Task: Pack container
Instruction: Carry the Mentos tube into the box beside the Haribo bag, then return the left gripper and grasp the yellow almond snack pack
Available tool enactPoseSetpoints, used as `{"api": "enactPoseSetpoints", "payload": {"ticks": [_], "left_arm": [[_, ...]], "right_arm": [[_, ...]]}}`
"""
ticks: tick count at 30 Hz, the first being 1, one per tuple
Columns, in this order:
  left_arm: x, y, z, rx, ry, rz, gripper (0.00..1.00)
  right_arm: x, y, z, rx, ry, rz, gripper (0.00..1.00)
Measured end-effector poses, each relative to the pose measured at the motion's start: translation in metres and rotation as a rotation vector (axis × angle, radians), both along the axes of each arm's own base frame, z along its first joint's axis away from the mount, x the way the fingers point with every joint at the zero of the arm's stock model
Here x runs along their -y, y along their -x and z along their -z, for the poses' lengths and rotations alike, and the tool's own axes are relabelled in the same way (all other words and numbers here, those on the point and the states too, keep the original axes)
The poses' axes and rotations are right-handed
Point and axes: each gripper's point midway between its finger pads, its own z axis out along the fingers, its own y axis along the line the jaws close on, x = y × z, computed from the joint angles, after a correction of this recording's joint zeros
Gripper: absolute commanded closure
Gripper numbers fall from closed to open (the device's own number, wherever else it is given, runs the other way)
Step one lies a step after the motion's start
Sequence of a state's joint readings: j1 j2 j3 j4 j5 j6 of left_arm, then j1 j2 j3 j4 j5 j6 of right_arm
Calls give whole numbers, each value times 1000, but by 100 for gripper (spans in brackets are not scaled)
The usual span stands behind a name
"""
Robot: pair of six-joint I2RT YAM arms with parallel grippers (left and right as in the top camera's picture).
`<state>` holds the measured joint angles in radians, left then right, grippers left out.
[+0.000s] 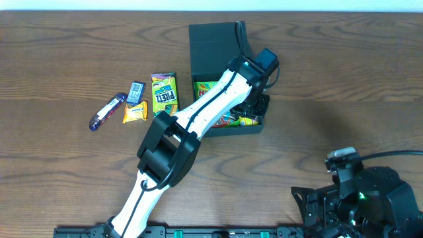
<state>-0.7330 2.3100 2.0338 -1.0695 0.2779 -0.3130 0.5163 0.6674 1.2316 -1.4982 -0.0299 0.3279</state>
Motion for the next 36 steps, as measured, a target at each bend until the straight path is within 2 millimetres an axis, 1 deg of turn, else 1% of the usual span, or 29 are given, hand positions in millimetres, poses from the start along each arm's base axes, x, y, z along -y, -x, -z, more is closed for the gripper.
{"api": "enactPoseSetpoints", "payload": {"ticks": [3,6,8,11,14,15,18,19,21,23,26,31,33,36], "left_arm": [[-1,-1,0,0,0,0,94],[-7,-4,-1,-5,-5,-13,94],[-15,-12,-2,-2,-11,-35,94],[-36,-35,-13,45,-23,-95,94],[-64,-56,-37,120,-47,-156,94],[-77,-64,-50,156,-58,-185,94],[-111,-78,-80,216,-81,-272,94],[-122,-81,-88,225,-87,-305,94],[-150,-85,-101,227,-109,-398,94],[-177,-89,-105,212,-134,-493,94],[-216,-92,-102,168,-176,-616,94],[-271,-91,-101,142,-268,-732,94],[-288,-82,-99,107,-316,-751,94],[-301,-75,-99,82,-352,-759,94]], "right_arm": [[0,0,0,0,0,0,1],[0,0,0,0,0,0,1],[0,0,0,0,0,0,1],[0,0,0,0,0,0,1],[0,0,0,0,0,0,1],[0,0,0,0,0,0,1],[0,0,0,0,0,0,1],[0,0,0,0,0,-1,1],[0,0,0,0,0,0,1],[0,0,0,0,0,0,1],[0,0,0,0,0,0,1],[0,0,0,0,0,0,1],[0,0,0,0,0,0,1],[0,0,0,0,0,0,1]]}}
